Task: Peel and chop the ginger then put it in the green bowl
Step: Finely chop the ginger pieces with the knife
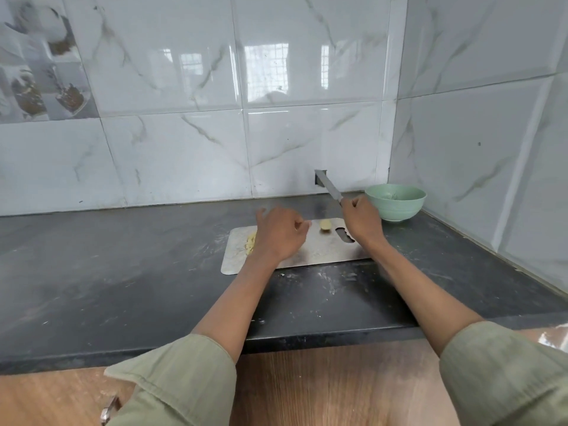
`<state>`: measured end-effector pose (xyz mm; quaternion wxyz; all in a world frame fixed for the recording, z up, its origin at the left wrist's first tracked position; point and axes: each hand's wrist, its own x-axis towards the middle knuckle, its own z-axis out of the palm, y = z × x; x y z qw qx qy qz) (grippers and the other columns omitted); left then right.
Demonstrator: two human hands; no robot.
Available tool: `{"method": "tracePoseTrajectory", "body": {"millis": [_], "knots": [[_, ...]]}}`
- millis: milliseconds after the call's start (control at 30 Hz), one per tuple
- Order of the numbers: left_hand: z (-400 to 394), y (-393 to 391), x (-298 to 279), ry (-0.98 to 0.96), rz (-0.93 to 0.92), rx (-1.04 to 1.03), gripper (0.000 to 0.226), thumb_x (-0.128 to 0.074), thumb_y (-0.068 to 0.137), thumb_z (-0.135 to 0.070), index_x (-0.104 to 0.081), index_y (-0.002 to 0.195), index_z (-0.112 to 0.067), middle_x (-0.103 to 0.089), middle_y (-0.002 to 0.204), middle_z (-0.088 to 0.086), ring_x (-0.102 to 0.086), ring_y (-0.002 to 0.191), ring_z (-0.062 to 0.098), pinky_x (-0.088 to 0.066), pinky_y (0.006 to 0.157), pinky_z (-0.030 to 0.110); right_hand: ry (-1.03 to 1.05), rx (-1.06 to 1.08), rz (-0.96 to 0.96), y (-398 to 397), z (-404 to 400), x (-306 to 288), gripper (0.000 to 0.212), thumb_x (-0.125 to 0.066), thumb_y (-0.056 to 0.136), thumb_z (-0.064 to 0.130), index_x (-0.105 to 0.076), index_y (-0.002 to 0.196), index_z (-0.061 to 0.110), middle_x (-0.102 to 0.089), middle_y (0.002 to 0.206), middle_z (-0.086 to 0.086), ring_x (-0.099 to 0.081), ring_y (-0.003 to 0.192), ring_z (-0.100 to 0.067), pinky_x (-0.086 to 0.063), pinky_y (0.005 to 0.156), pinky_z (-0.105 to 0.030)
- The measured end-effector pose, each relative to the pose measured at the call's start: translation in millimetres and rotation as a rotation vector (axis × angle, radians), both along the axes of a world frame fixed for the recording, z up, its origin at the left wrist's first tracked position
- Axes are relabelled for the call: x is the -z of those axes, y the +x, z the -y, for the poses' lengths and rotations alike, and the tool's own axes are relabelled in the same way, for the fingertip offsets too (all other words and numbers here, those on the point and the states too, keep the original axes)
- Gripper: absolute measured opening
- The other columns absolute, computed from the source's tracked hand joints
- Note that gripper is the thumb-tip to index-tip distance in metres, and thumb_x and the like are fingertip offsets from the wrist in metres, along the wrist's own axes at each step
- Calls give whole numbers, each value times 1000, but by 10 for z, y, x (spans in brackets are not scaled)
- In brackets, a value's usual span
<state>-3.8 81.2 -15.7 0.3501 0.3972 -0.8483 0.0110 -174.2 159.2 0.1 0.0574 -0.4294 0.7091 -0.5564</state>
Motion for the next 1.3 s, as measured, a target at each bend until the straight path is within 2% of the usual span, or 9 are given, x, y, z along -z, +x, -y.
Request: {"method": "tracePoseTrajectory", "body": {"millis": [67,133,200,367,500,667,900,1100,1300], "knots": [[-1,-62,-31,-87,0,-62,46,-49,100,-47,-72,70,-20,-71,73,-8,-62,82,13,-24,92,39,17,14,23,-35,5,-11,38,-50,99,34,-35,67,21,-41,61,4,-37,55,-15,-27,54,-35],[30,-134,-57,-80,60,-78,32,-56,97,-40,-72,76,-23,-70,81,-11,-60,91,14,-26,91,41,11,8,41,-55,30,-3,39,-50,99,34,-35,65,21,-40,58,4,-36,51,-15,-26,52,-32],[58,-251,-95,-18,177,-50,14,-65,94,-39,-71,99,-28,-69,102,-13,-58,107,15,-29,98,45,6,4,50,-69,51,26,43,-51,100,32,-37,61,21,-40,52,5,-37,45,-14,-30,50,-29],[153,-634,-106,107,310,117,42,-60,98,-38,-59,139,-25,-58,138,-1,-48,134,24,-36,109,51,-3,22,67,-80,43,25,43,-52,102,30,-43,61,19,-48,57,3,-44,50,-14,-34,53,-32],[167,-744,-10,142,233,168,21,-61,93,-11,-75,108,-11,-71,109,8,-67,103,28,-52,89,36,4,41,69,-95,58,49,44,-52,101,29,-41,59,20,-43,52,6,-38,43,-11,-29,47,-29],[155,-721,-7,165,173,177,21,-60,92,-8,-69,73,-10,-68,73,7,-63,69,26,-41,65,29,19,29,28,-66,117,88,47,-54,98,32,-41,54,21,-43,49,6,-41,46,-15,-34,51,-30],[130,-769,44,69,189,193,16,-57,94,-5,-73,97,-5,-70,88,13,-65,83,31,-42,70,31,28,29,9,-88,161,124,39,-54,96,36,-44,62,19,-46,53,5,-44,49,-16,-38,54,-31],[26,-793,40,-47,202,198,25,-57,91,5,-66,111,-7,-60,79,10,-58,68,29,-44,62,37,37,42,-4,-80,139,122,44,-55,99,33,-41,59,19,-44,52,4,-42,48,-15,-33,52,-30],[127,-756,49,27,121,172,20,-63,85,0,-69,102,-9,-68,80,6,-65,76,26,-56,71,43,22,74,18,-104,154,128,37,-52,99,37,-43,68,19,-47,59,5,-42,50,-12,-30,50,-30]]}}
